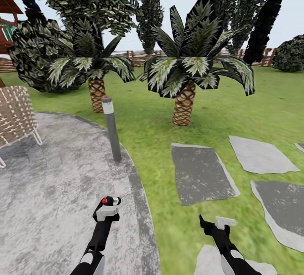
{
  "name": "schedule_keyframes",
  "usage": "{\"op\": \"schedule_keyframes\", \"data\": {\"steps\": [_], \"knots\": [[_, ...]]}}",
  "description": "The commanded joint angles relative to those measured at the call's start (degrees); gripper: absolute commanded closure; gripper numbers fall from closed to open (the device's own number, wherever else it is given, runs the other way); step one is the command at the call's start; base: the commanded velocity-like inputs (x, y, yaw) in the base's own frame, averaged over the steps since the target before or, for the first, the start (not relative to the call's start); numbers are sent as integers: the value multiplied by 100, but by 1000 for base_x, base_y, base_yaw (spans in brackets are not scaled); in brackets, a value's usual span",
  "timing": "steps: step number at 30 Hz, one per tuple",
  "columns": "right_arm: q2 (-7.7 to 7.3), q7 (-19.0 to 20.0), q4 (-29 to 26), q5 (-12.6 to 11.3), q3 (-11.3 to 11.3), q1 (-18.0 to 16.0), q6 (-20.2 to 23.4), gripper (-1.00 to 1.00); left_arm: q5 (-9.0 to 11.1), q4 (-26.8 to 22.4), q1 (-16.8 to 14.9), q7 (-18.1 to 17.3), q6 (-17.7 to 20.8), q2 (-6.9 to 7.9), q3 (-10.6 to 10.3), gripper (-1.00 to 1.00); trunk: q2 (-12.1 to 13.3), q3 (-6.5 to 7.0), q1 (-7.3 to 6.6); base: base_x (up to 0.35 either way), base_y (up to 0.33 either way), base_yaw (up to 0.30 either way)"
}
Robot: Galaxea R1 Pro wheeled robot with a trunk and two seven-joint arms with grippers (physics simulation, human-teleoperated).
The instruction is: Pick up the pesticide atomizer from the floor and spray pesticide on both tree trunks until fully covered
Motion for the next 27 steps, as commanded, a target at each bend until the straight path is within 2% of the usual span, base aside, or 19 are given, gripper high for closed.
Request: {"op": "schedule_keyframes", "data": {"steps": [1,27], "knots": [[3,27,7,56,-50,-6,-22,-100,40,0,-3,-37,-12,-1,5,100,-2,-5,2,263,-190,-300],[4,18,23,59,-58,-6,-18,-100,40,9,-3,-37,-12,-16,-3,100,-2,-5,2,263,-190,-300]]}}
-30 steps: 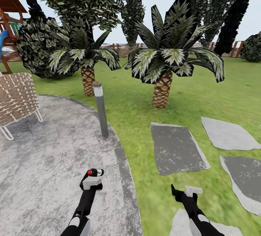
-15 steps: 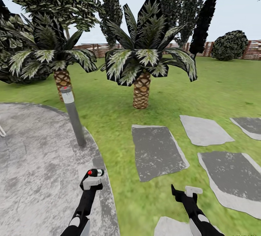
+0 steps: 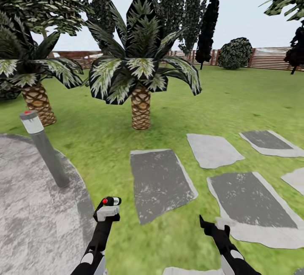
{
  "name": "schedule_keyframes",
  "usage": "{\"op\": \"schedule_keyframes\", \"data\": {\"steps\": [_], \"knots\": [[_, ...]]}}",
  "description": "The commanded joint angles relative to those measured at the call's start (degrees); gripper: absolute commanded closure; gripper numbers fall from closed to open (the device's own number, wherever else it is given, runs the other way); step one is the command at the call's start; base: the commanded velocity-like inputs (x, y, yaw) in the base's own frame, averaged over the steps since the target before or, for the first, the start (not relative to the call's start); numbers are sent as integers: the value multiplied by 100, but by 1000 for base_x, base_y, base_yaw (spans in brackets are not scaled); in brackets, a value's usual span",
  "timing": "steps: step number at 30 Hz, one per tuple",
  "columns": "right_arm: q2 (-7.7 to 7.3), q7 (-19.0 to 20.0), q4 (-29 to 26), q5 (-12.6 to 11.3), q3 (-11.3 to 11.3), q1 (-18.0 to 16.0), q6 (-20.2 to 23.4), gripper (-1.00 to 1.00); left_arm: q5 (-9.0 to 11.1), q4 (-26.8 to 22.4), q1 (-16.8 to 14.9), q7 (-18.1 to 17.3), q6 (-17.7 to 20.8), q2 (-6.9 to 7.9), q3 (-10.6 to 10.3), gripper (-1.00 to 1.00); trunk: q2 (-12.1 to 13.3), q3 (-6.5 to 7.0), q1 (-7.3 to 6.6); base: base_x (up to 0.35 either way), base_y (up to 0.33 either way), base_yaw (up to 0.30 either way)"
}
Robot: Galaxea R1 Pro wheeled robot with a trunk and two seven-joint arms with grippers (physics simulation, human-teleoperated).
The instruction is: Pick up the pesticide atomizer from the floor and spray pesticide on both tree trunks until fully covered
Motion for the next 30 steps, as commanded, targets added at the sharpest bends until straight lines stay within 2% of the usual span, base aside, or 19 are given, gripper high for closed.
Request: {"op": "schedule_keyframes", "data": {"steps": [1,30], "knots": [[3,27,7,55,-50,-6,-21,-100,40,0,-3,-37,-12,-1,5,100,-2,-5,2,263,-190,-300],[3,27,32,56,-50,-6,-20,-100,40,6,-3,-37,-4,0,-2,100,-2,-5,2,263,-190,-300]]}}
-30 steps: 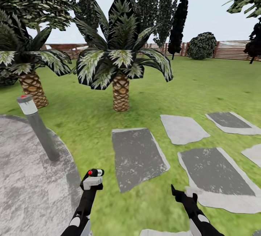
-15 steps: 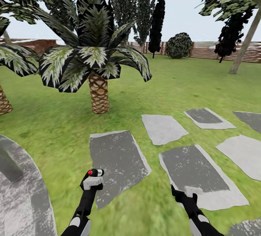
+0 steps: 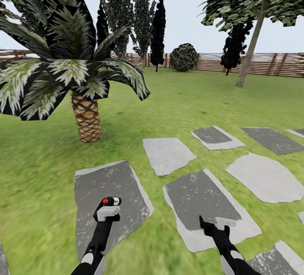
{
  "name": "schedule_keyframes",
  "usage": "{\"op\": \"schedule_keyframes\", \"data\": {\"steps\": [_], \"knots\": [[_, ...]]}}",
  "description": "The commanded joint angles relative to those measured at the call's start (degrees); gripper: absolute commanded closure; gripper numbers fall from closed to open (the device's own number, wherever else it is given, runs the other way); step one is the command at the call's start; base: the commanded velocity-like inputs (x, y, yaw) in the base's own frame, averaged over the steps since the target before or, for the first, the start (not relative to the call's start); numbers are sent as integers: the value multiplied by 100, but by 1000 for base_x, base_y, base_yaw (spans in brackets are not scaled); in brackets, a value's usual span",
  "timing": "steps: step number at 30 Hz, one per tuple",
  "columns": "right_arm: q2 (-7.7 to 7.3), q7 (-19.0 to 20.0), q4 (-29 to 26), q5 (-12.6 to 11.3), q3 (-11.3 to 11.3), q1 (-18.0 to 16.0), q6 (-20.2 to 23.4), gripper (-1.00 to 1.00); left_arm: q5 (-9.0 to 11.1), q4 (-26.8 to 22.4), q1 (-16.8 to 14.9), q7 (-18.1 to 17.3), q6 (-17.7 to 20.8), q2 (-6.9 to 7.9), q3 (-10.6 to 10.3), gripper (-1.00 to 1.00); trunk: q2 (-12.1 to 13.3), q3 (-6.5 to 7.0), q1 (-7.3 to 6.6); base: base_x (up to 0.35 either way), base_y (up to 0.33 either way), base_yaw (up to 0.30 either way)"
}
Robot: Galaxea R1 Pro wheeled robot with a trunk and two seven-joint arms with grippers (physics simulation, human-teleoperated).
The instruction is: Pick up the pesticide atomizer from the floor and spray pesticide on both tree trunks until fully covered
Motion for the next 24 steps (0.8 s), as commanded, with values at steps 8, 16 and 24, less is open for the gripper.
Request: {"op": "schedule_keyframes", "data": {"steps": [8,16,24], "knots": [[3,27,10,55,-46,-6,-21,-100,40,3,-3,-37,-1,3,2,100,-2,-5,2,263,-190,-300],[3,27,10,55,-47,-6,-21,-100,40,-2,-3,-37,172,4,2,100,-2,-5,2,263,-190,-300],[3,27,10,55,-47,-6,-21,-100,40,-4,-3,-37,214,3,2,100,-2,-5,2,263,-190,-300]]}}
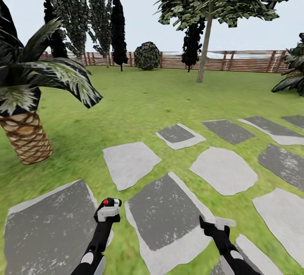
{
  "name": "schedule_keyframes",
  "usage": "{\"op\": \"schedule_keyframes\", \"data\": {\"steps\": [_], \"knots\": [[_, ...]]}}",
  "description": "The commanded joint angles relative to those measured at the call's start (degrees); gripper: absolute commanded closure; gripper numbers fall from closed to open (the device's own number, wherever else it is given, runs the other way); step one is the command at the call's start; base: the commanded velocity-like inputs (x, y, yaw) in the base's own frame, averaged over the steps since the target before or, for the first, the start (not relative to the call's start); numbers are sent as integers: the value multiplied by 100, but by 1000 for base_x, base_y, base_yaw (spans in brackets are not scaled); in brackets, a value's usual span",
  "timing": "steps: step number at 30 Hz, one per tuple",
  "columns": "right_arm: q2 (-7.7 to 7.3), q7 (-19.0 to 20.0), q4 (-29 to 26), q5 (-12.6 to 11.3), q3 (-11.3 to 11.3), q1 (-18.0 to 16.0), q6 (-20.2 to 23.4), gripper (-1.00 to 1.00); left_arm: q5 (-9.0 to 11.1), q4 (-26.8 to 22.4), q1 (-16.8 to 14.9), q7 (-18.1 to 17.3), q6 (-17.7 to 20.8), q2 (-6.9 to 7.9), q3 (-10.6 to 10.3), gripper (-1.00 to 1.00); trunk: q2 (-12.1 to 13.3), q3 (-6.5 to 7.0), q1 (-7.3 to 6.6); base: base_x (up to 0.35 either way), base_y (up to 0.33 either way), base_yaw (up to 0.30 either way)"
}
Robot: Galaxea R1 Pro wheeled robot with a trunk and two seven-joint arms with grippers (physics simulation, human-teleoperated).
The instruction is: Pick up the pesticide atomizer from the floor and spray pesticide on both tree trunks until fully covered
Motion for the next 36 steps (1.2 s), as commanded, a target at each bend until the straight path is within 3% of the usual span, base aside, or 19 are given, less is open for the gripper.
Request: {"op": "schedule_keyframes", "data": {"steps": [1,19,24,28,36], "knots": [[3,27,7,55,-51,-6,-21,-100,40,0,-3,-37,-12,-1,4,100,-2,-5,2,263,-190,-300],[3,27,7,55,-51,-6,-21,-100,40,1,-3,-37,3,0,4,100,-2,-5,2,266,-195,-300],[3,27,186,55,-34,-6,-25,-100,40,-18,-3,-37,533,-23,4,100,-2,-5,2,292,-219,-300],[3,27,240,55,-29,-6,-27,-100,40,-43,-3,-43,701,-31,-2,100,-2,-5,2,295,-219,-300],[8,27,272,55,-33,-6,-30,-100,39,-79,-3,-49,1407,12,10,100,-2,-5,2,297,-221,-300]]}}
